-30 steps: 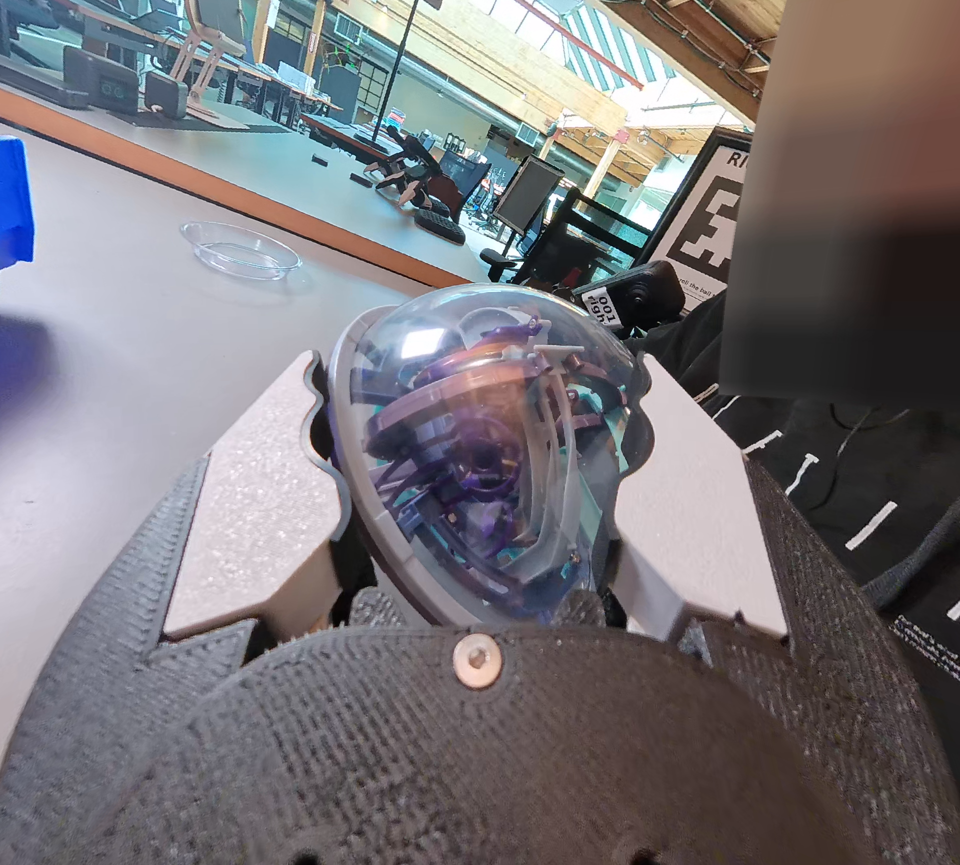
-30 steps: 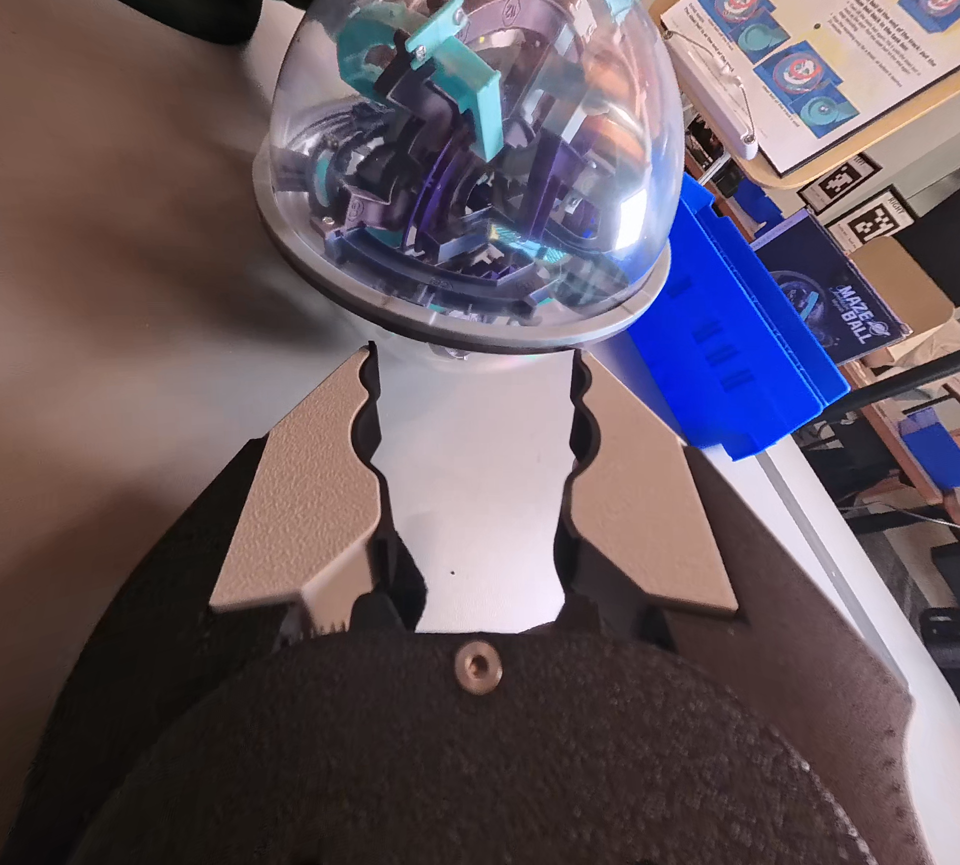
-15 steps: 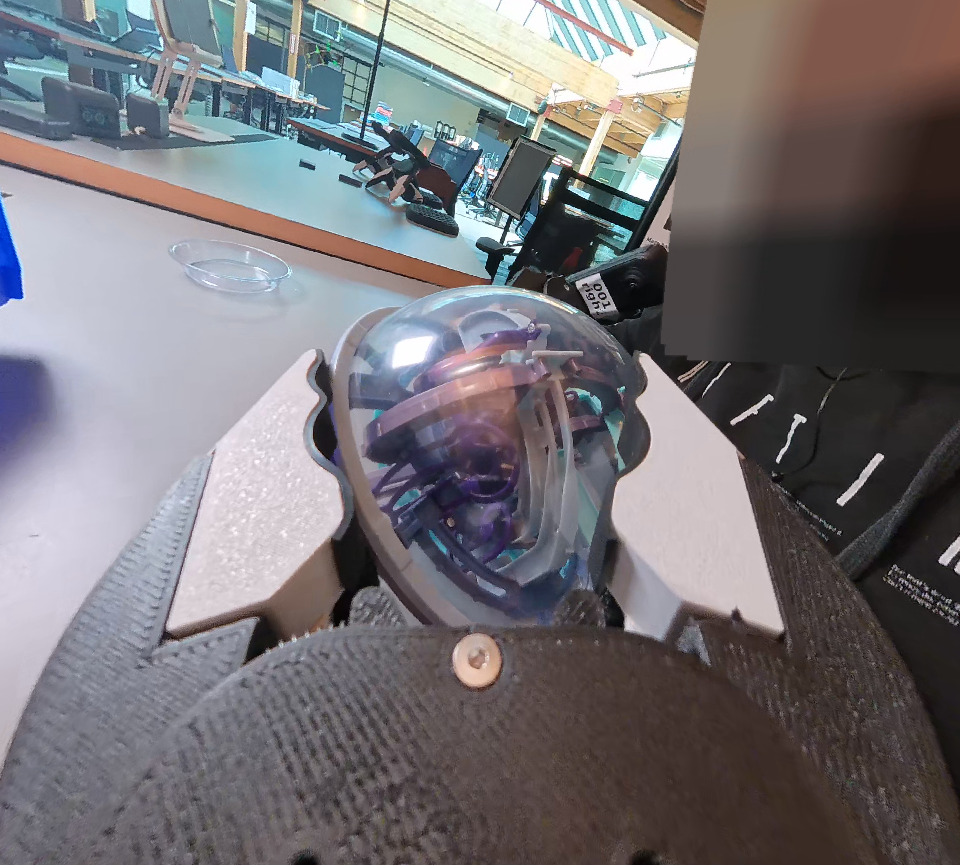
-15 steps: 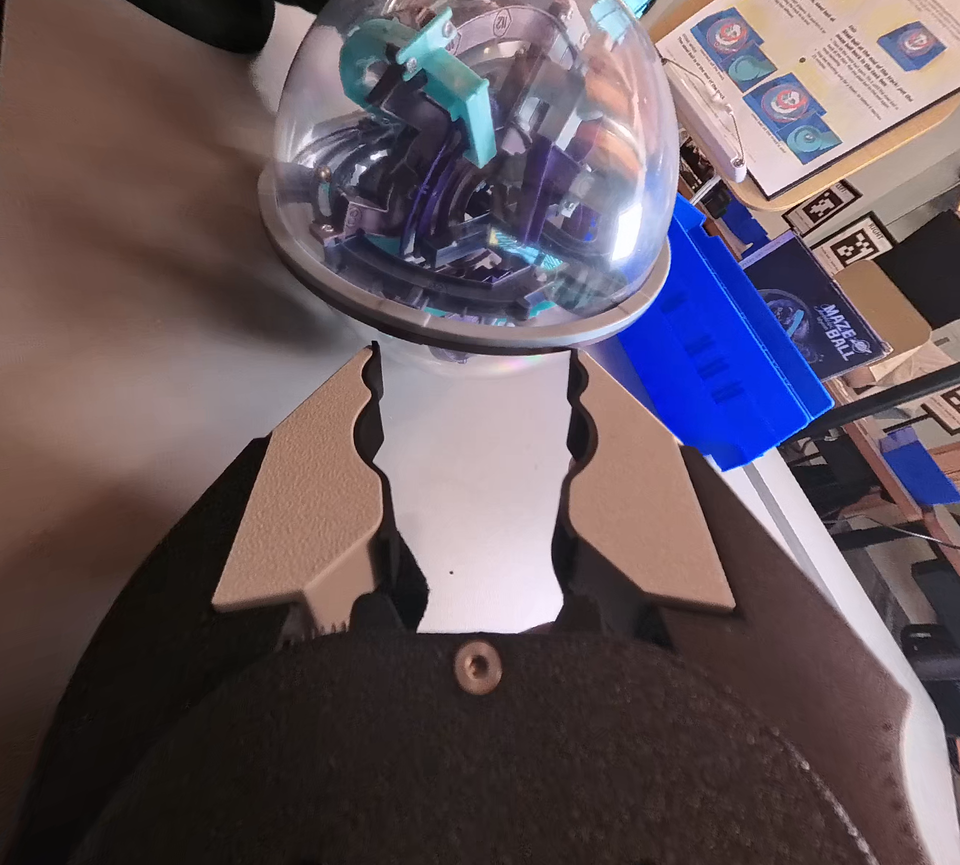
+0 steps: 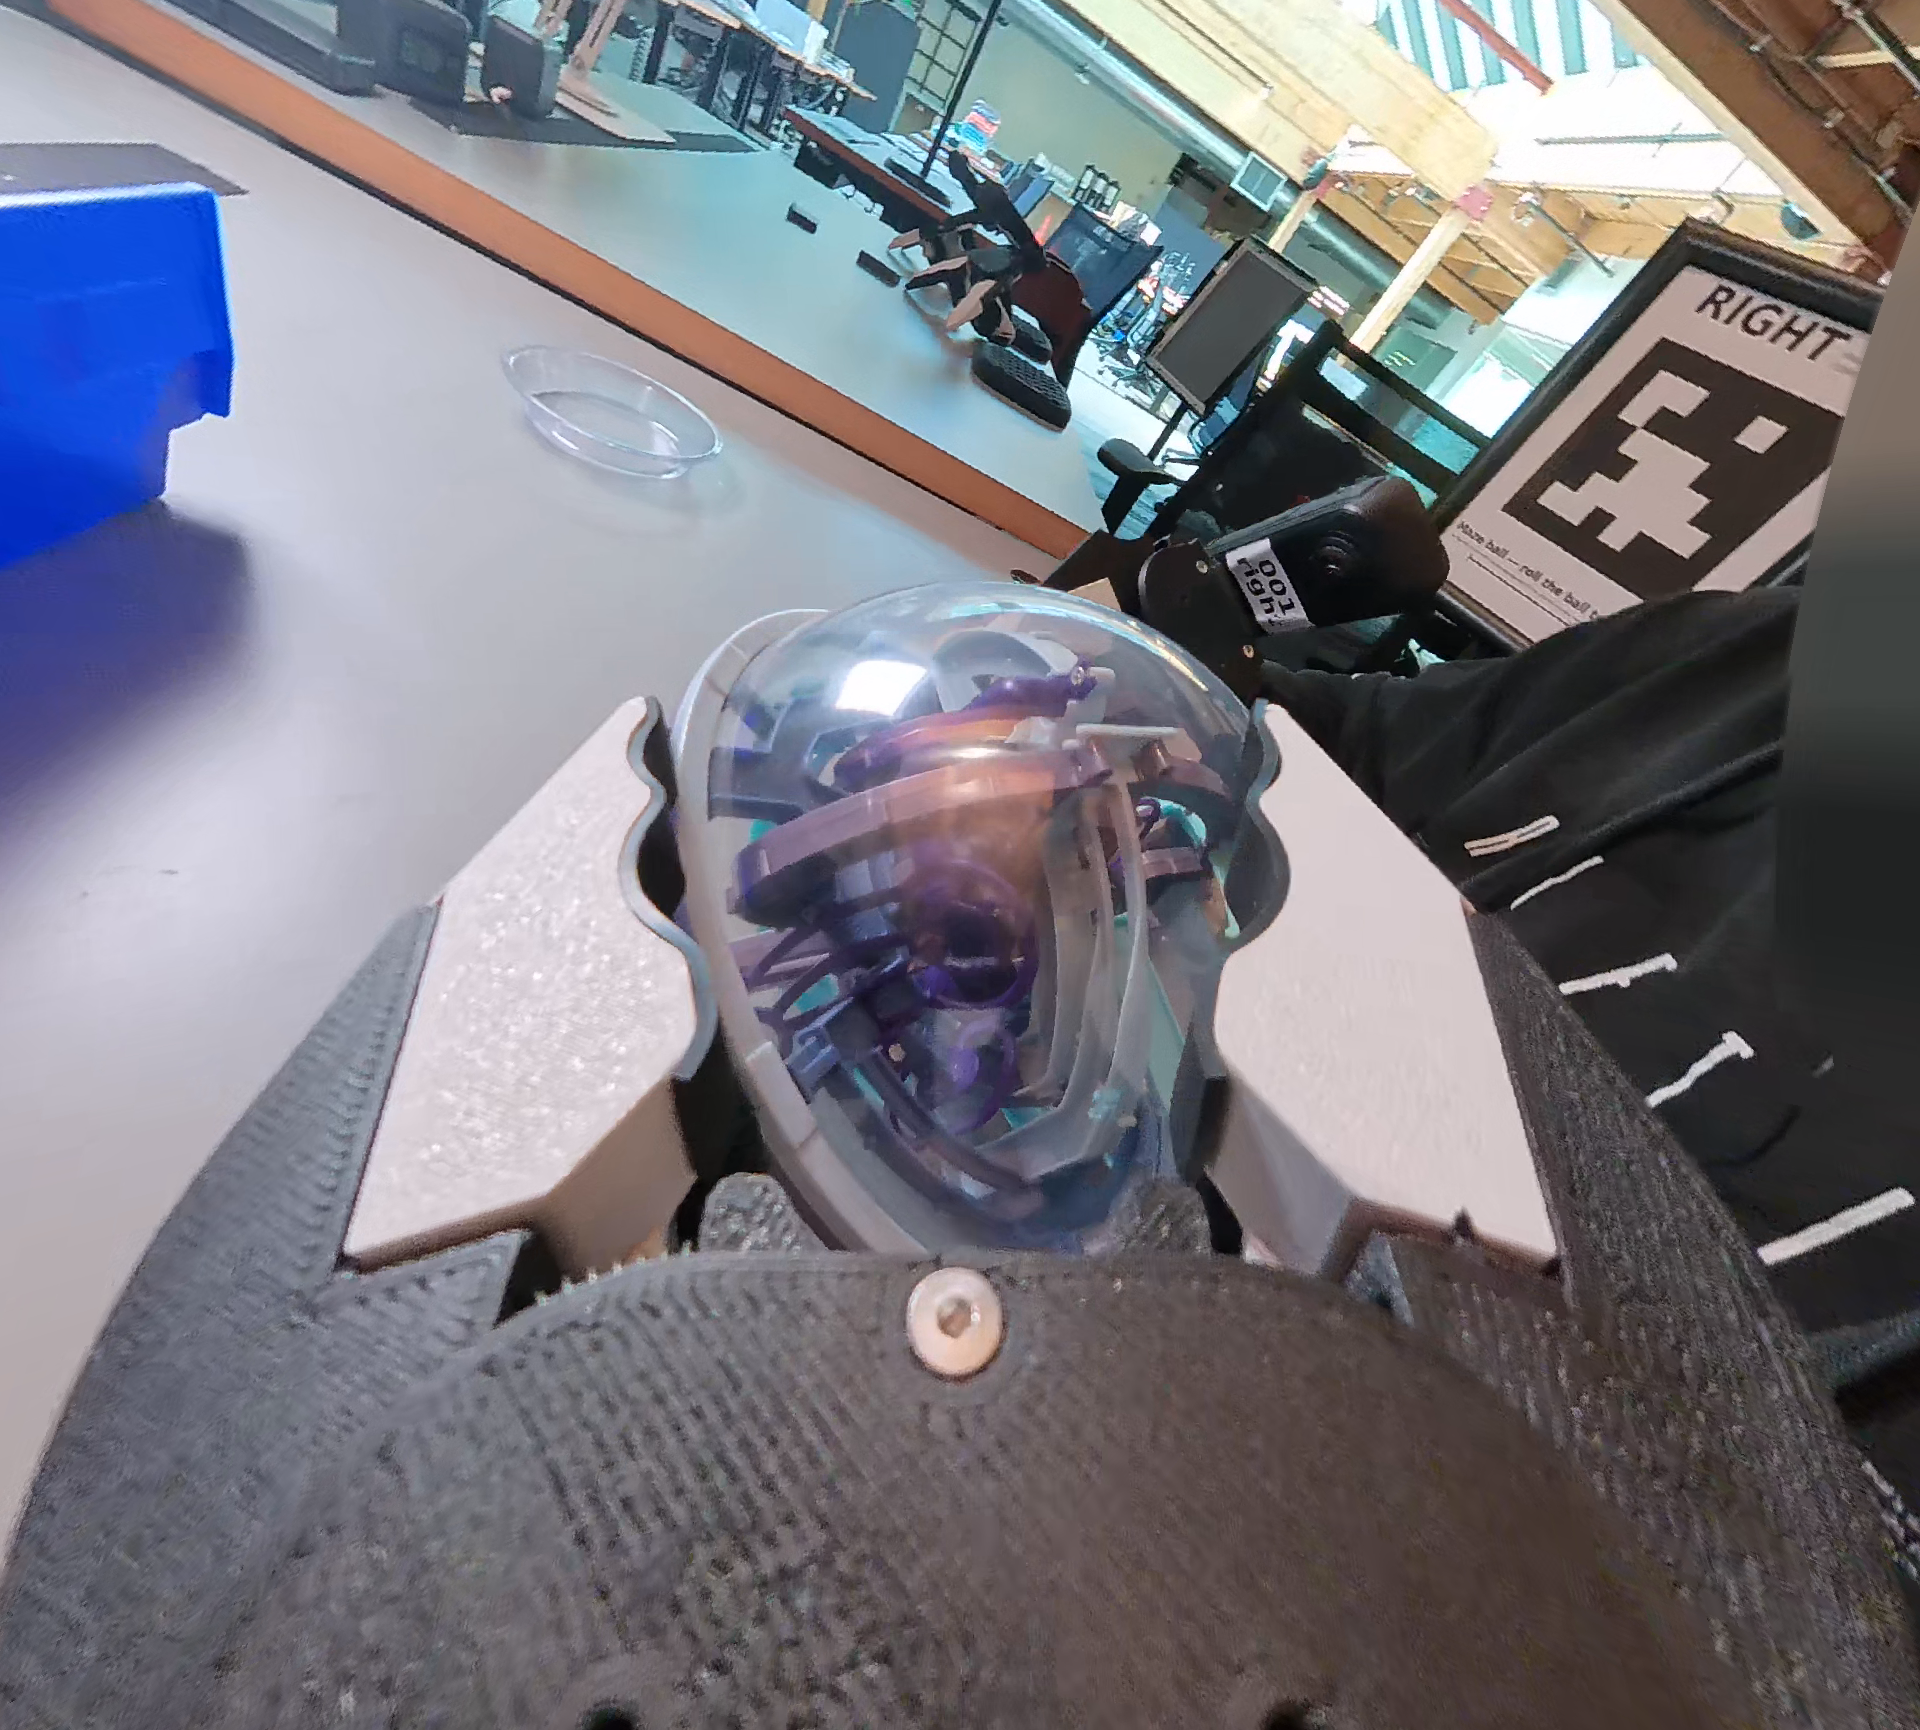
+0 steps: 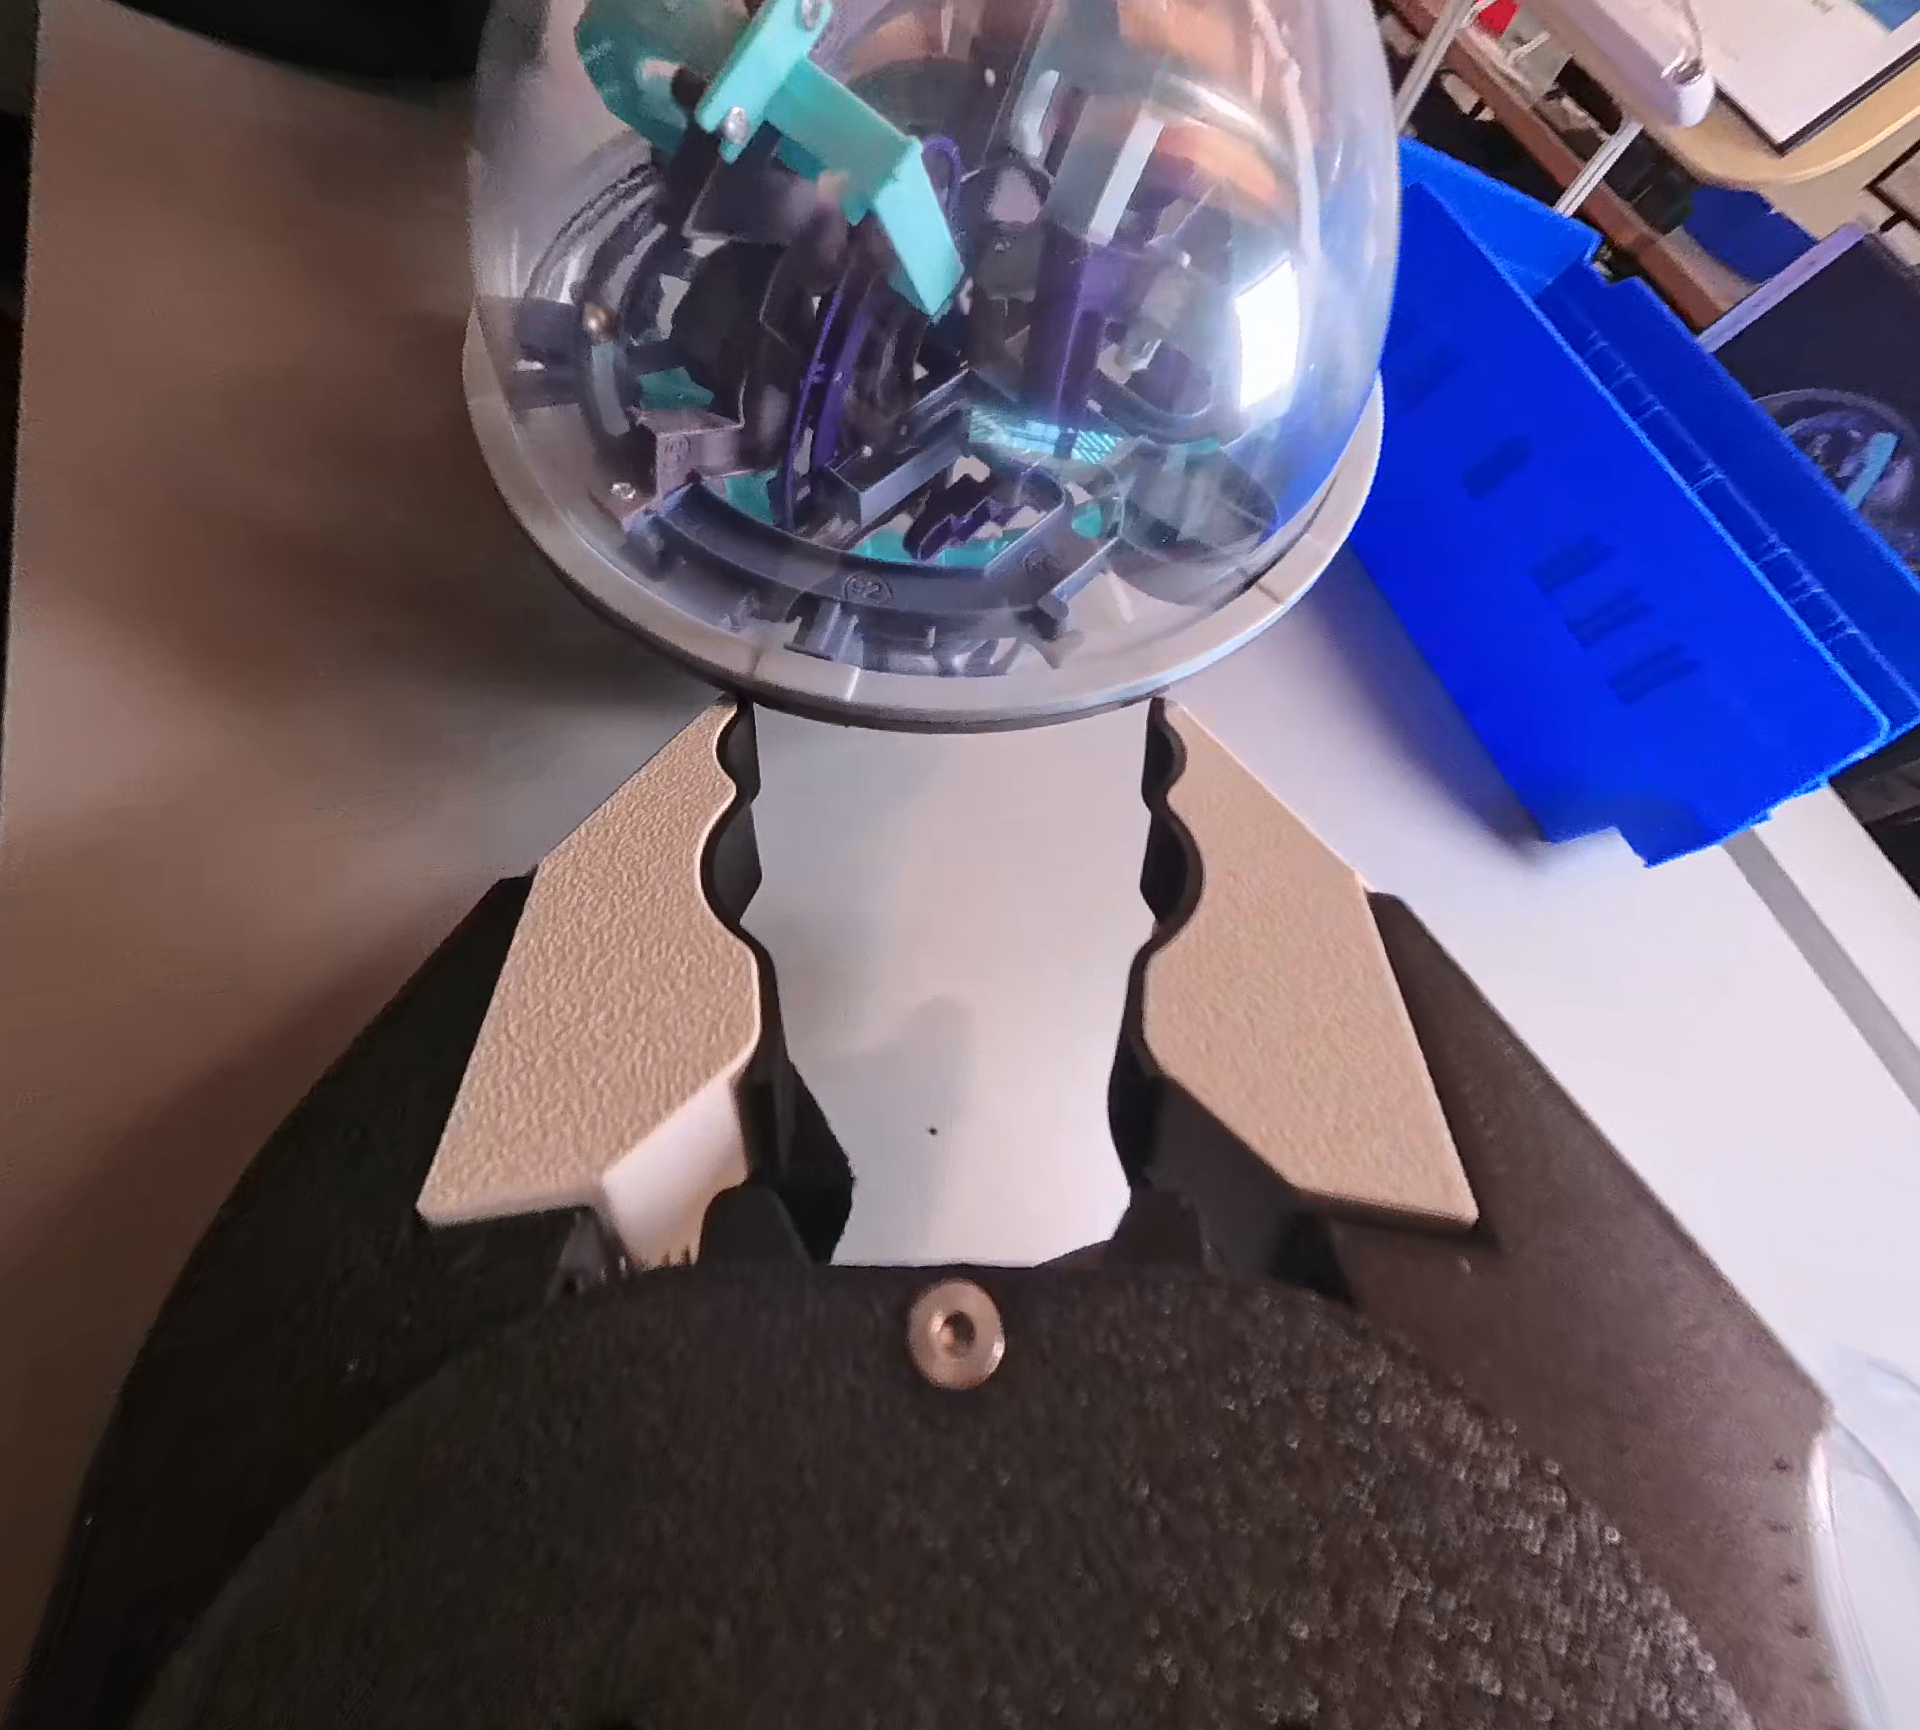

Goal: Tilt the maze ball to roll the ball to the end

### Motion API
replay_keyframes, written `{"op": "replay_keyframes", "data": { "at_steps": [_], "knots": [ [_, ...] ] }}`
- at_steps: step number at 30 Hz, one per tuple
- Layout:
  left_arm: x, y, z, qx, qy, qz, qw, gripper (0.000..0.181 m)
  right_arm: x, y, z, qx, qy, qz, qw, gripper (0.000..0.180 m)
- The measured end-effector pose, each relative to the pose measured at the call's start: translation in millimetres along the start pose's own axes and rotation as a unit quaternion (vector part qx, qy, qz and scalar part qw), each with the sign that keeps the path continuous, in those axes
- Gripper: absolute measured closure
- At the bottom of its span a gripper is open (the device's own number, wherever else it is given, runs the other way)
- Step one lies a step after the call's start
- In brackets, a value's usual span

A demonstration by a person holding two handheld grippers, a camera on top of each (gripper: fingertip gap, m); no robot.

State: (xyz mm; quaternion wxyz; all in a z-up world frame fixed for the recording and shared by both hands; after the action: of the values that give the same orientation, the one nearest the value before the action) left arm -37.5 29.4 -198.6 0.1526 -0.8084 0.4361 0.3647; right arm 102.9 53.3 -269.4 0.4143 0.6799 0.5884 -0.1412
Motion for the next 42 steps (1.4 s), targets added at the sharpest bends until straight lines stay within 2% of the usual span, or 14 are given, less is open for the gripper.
{"op": "replay_keyframes", "data": {
  "at_steps": [8, 19, 28, 42],
  "knots": [
    [1, -2, -5, -0.044, -0.004, 0.003, 0.999, 0.073, 3, -4, 0, -0.005, 0.003, 0.02, 1.0, 0.104],
    [2, -2, -3, -0.093, 0.06, 0.02, 0.994, 0.073, 4, -13, 3, -0.126, -0.049, 0.01, 0.991, 0.105],
    [1, 4, 2, -0.083, 0.082, 0.003, 0.993, 0.073, 3, -16, 0, -0.148, -0.068, -0.001, 0.987, 0.104],
    [2, 8, 6, -0.047, 0.086, -0.01, 0.995, 0.072, 3, -15, -1, -0.139, -0.066, -0.009, 0.988, 0.106]
  ]
}}
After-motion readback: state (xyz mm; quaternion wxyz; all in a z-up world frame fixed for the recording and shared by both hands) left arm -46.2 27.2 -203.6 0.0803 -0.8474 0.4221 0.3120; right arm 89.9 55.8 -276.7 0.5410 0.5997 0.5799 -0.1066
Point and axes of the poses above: each gripper's, where its closed fingertips meet, y back along the fingers, x out of its underside, z = x × y across the jaws, the point moved 4 cm from there along y, back along the fingers, and after that the axes turned 15 degrees about y, right-handed, at the moved point
